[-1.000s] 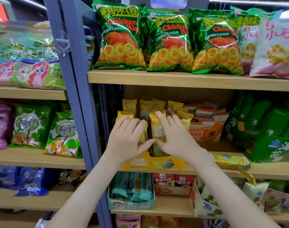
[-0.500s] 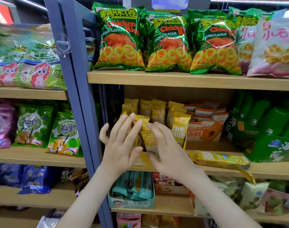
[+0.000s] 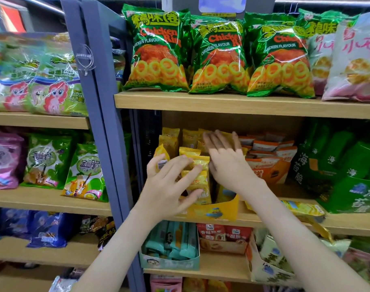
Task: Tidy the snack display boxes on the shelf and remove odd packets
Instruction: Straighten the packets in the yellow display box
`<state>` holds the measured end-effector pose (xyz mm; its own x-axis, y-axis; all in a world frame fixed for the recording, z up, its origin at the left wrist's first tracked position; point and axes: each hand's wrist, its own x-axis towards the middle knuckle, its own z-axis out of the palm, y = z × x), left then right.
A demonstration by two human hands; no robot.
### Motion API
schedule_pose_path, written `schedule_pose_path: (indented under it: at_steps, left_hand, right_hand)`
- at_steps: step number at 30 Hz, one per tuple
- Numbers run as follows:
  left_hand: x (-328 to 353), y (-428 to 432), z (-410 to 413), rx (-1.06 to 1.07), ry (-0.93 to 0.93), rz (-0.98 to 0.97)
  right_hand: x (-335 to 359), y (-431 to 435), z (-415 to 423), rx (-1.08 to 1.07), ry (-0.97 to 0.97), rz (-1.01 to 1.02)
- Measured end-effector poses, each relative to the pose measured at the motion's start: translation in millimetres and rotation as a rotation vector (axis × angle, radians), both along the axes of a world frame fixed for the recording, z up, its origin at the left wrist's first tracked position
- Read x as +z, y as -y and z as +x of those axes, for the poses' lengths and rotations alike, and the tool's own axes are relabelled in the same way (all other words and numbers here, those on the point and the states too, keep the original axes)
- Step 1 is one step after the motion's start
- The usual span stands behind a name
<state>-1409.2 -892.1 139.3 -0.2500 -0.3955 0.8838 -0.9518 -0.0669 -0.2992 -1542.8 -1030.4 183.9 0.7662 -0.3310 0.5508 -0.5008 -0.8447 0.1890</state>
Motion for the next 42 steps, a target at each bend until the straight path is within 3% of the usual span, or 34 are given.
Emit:
schedule_pose_path:
  at_steps: [2, 10, 14, 18, 20, 27, 34, 38, 42]
  left_hand:
    - [5.9, -0.5, 3.3, 0.001, 0.009, 0.009]
    - [16.6, 0.5, 12.0, 0.007, -0.050, 0.217]
    - [22.1, 5.6, 10.0, -0.042, 0.004, 0.288]
    - [24.2, 10.4, 7.4, -0.040, -0.021, 0.314]
    - [24.8, 11.9, 7.4, 0.001, -0.062, 0.337]
    - [36.4, 15.1, 11.4, 0.063, -0.068, 0.376]
    - [33.6, -4.7, 27.1, 0.123, -0.081, 0.325]
    - [33.7, -1.8, 8.8, 0.090, -0.054, 0.334]
    - [36.7, 3.9, -2.2, 0.008, -0.140, 0.400]
  right_hand:
    - [-1.4, 0.3, 3.7, -0.040, -0.093, -0.023]
    - [1.9, -0.5, -1.0, -0.080, -0.065, 0.026]
    - [4.0, 4.0, -10.9, 0.070, 0.005, 0.288]
    - [11.6, 4.4, -31.3, 0.277, 0.174, 0.785]
    - [13.9, -0.9, -37.4, 0.338, 0.271, 0.907]
    - [4.7, -25.5, -25.3, 0.253, 0.115, 0.467]
    - [-2.3, -27.9, -35.5, 0.226, 0.149, 0.378]
    - [-6.7, -37.3, -34.1, 0.221, -0.021, 0.258]
    - [2.8, -33.1, -42.8, 0.246, -0.135, 0.311]
